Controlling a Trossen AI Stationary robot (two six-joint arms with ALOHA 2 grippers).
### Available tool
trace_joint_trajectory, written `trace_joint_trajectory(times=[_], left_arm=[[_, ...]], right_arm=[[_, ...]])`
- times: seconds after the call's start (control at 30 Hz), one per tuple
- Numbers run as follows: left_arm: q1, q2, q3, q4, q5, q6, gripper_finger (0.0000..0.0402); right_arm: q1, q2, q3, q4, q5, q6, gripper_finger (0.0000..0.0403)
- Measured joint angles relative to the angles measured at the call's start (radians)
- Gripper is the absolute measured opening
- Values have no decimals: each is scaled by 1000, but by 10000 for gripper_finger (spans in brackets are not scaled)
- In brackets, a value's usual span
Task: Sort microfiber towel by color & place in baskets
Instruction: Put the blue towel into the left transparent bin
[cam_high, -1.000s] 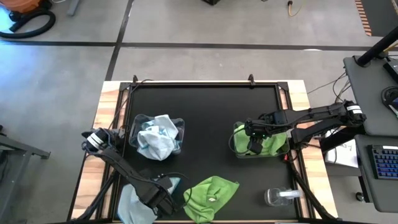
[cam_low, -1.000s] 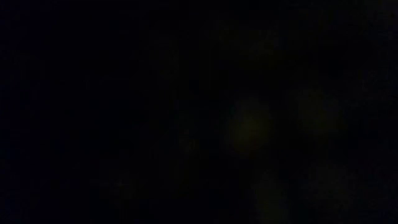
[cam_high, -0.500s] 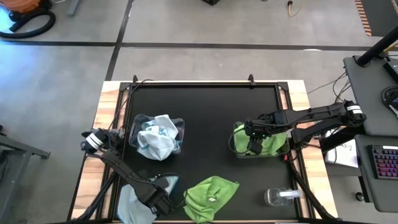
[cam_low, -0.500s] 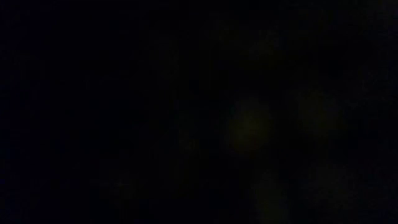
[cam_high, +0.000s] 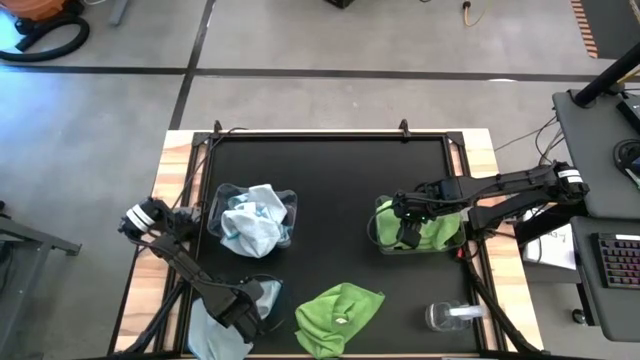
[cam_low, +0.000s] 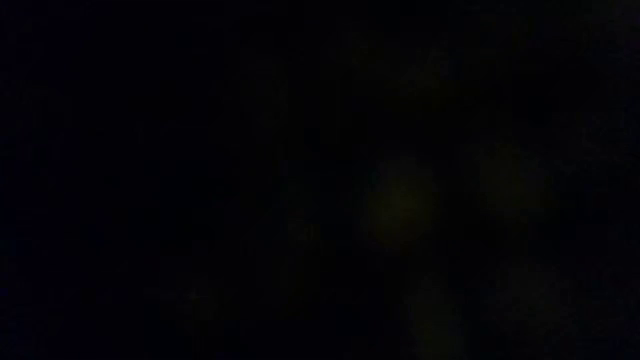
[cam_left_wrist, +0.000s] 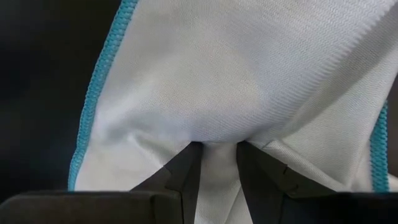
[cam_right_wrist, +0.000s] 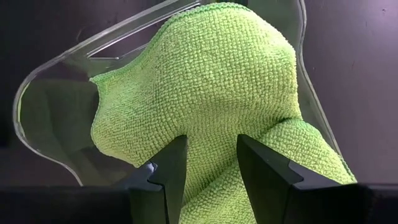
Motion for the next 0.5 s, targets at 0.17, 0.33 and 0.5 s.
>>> trace_joint_trajectory(times=[0.17, 0.33, 0.5], left_arm=[[0, 1, 0, -1, -13, 8, 94], [2, 4, 9, -10, -28, 14, 92], [3, 6, 21, -16, -29, 14, 91]], right_arm=[[0, 0, 0, 21, 0, -1, 137], [0, 0, 0, 23, 0, -1, 137], [0, 0, 0, 25, 0, 0, 137]])
